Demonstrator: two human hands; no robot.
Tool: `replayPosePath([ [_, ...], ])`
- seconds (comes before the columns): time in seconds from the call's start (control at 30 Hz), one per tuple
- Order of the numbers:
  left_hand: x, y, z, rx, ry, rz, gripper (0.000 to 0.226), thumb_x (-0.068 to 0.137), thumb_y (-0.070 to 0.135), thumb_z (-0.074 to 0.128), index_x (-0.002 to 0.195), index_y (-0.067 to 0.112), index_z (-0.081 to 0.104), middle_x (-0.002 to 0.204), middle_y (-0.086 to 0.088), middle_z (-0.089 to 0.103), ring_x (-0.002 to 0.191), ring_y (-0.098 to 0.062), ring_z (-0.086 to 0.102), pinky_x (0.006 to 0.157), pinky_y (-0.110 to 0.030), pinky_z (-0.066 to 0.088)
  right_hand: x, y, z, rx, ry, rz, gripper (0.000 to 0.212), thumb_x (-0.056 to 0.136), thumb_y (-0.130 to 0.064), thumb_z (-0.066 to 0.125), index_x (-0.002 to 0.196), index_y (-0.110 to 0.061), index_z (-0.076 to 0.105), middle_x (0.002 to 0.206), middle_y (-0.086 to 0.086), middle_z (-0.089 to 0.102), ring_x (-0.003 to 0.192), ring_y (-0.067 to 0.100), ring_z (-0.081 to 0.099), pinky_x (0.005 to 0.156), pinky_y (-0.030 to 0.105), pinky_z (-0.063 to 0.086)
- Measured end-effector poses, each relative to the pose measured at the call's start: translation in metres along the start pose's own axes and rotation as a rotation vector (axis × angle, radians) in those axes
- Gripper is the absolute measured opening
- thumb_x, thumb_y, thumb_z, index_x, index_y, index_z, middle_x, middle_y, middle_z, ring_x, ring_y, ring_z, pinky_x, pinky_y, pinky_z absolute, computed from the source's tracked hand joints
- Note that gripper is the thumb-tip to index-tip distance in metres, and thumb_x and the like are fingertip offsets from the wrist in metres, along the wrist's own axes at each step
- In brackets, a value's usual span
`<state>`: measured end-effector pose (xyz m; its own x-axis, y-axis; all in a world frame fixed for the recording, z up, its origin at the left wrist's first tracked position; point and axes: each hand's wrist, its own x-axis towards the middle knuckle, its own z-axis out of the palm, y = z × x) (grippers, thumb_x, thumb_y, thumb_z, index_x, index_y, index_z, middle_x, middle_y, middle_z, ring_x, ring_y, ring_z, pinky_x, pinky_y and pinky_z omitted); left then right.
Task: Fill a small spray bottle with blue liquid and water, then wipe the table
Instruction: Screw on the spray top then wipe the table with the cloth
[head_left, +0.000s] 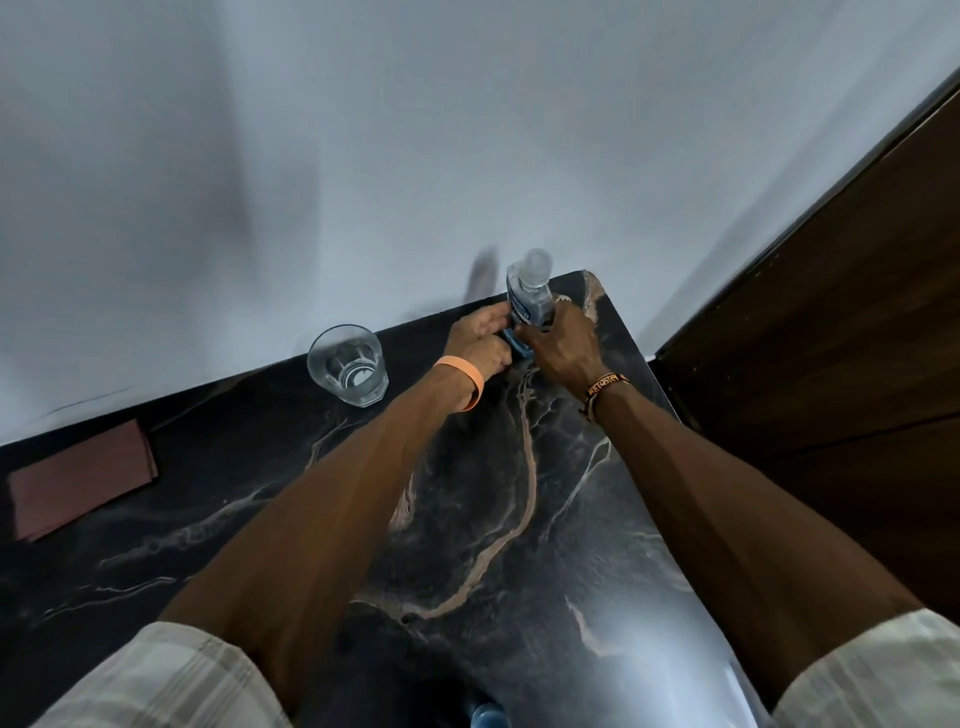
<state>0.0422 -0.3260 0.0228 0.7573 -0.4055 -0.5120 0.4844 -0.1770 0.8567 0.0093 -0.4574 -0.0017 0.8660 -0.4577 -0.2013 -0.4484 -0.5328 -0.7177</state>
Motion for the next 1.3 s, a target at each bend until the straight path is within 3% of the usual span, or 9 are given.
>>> replayPosePath([
  [0.1, 0.006, -0.002, 0.0, -0.004, 0.021, 0.02, 0.073, 0.076, -0.028, 0.043, 0.138, 0.011, 0.05, 0.139, -0.013, 0.053, 0.087, -0.017, 0.061, 0.073, -0.034, 0.051, 0.002, 0.0, 0.001, -0.018, 0.02, -0.018, 0.034, 0.089, -0.029, 0.068, 0.116, -0.009, 0.062, 0.108, 0.009, 0.07, 0.098, 0.027, 0.066, 0.086, 0.045, 0.056],
  [0.2, 0.009, -0.008, -0.002, 0.017, 0.028, 0.036, 0.073, 0.075, -0.027, 0.045, 0.136, 0.013, 0.052, 0.138, -0.012, 0.054, 0.09, -0.023, 0.064, 0.073, -0.036, 0.051, 0.001, 0.001, 0.002, -0.041, 0.023, -0.031, 0.035, 0.09, -0.029, 0.066, 0.118, -0.009, 0.06, 0.111, 0.01, 0.069, 0.101, 0.028, 0.065, 0.087, 0.044, 0.055],
  [0.27, 0.011, -0.011, -0.003, 0.027, 0.024, 0.04, 0.073, 0.074, -0.026, 0.046, 0.135, 0.013, 0.053, 0.137, -0.011, 0.054, 0.081, -0.015, 0.063, 0.071, -0.033, 0.051, 0.0, 0.001, 0.001, -0.055, 0.026, -0.037, 0.035, 0.09, -0.029, 0.066, 0.117, -0.008, 0.06, 0.111, 0.01, 0.069, 0.101, 0.028, 0.064, 0.086, 0.043, 0.054],
  [0.4, 0.006, -0.018, -0.002, 0.15, 0.049, 0.105, 0.07, 0.073, -0.021, 0.052, 0.134, 0.012, 0.052, 0.134, -0.007, 0.057, 0.111, -0.021, 0.06, 0.087, -0.037, 0.054, -0.006, -0.002, -0.002, -0.036, -0.007, -0.034, 0.051, 0.083, -0.023, 0.073, 0.129, -0.009, 0.053, 0.12, 0.009, 0.067, 0.109, 0.027, 0.064, 0.092, 0.043, 0.054],
  [0.57, -0.022, -0.042, -0.011, 0.225, 0.057, 0.132, 0.059, 0.077, -0.013, 0.062, 0.129, 0.014, 0.057, 0.128, -0.006, 0.061, 0.098, -0.014, 0.064, 0.087, -0.035, 0.056, -0.038, 0.007, -0.011, -0.072, 0.059, 0.03, 0.077, 0.087, -0.02, 0.067, 0.152, -0.007, 0.028, 0.139, 0.018, 0.054, 0.127, 0.032, 0.053, 0.103, 0.048, 0.046],
  [0.7, -0.058, -0.066, -0.026, 0.268, 0.05, 0.129, 0.047, 0.08, -0.009, 0.061, 0.118, 0.018, 0.065, 0.116, -0.004, 0.069, 0.096, -0.011, 0.068, 0.085, -0.031, 0.056, -0.083, 0.026, -0.023, -0.105, 0.067, 0.002, 0.064, 0.088, -0.016, 0.063, 0.147, -0.006, 0.04, 0.142, 0.015, 0.052, 0.131, 0.029, 0.048, 0.108, 0.045, 0.042],
  [0.87, -0.115, -0.091, -0.039, 0.235, -0.024, 0.127, 0.041, 0.081, -0.011, 0.061, 0.112, 0.016, 0.065, 0.109, -0.01, 0.071, 0.092, -0.014, 0.068, 0.078, -0.024, 0.053, -0.155, 0.046, -0.028, -0.071, 0.026, -0.001, 0.052, 0.09, -0.015, 0.063, 0.14, -0.008, 0.05, 0.134, 0.012, 0.057, 0.119, 0.025, 0.057, 0.1, 0.041, 0.049],
  [1.07, -0.192, -0.127, -0.053, 0.211, -0.099, 0.124, 0.04, 0.082, -0.015, 0.06, 0.116, 0.007, 0.063, 0.108, -0.015, 0.07, 0.097, -0.022, 0.068, 0.088, -0.028, 0.054, -0.253, 0.061, -0.015, -0.043, -0.107, -0.027, 0.045, 0.091, -0.016, 0.064, 0.135, -0.014, 0.056, 0.127, 0.005, 0.063, 0.105, 0.016, 0.065, 0.091, 0.035, 0.055],
  [1.3, -0.266, -0.178, -0.06, 0.316, -0.185, 0.09, 0.057, 0.071, -0.023, 0.055, 0.118, 0.009, 0.063, 0.113, -0.009, 0.068, 0.101, -0.021, 0.065, 0.08, -0.023, 0.055, -0.345, 0.075, 0.001, 0.044, -0.254, 0.079, 0.046, 0.084, 0.003, 0.061, 0.124, -0.019, 0.064, 0.119, -0.001, 0.067, 0.096, 0.007, 0.067, 0.068, 0.009, 0.052],
])
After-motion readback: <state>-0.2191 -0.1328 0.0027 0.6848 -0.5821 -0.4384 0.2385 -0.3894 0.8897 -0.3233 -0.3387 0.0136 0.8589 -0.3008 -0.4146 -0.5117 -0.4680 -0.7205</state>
